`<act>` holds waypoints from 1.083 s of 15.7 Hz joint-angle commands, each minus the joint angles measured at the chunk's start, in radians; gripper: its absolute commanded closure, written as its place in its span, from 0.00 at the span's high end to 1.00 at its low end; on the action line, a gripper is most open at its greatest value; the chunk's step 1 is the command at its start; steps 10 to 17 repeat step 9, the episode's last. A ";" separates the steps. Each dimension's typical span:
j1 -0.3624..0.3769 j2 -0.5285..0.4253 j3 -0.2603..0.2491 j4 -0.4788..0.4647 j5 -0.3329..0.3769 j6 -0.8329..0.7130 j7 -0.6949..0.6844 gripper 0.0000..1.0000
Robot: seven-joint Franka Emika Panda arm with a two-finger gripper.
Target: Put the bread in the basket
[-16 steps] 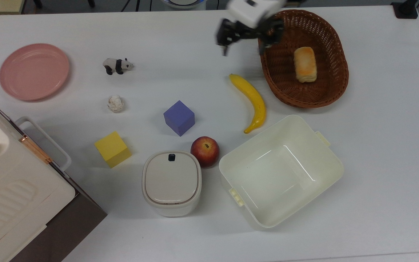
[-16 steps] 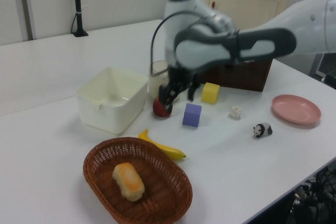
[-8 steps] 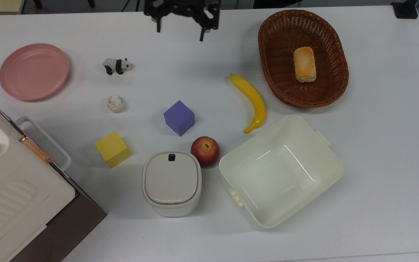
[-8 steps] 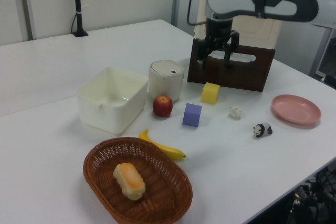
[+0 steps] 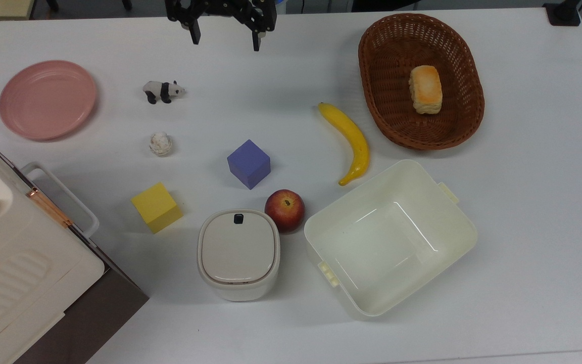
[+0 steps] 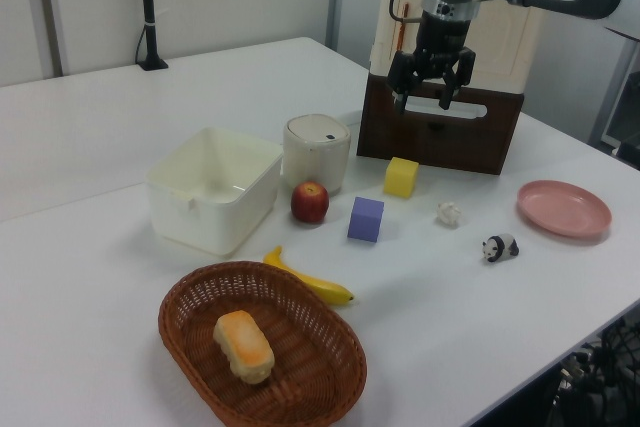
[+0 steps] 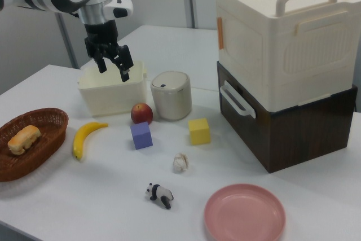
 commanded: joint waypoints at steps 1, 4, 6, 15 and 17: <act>-0.019 0.006 -0.007 0.029 0.039 -0.043 -0.022 1.00; -0.023 0.006 -0.009 0.030 0.039 -0.044 -0.025 1.00; -0.023 0.006 -0.009 0.030 0.039 -0.050 -0.026 1.00; -0.023 0.006 -0.009 0.030 0.039 -0.055 -0.034 1.00; -0.023 0.006 -0.009 0.030 0.039 -0.055 -0.034 1.00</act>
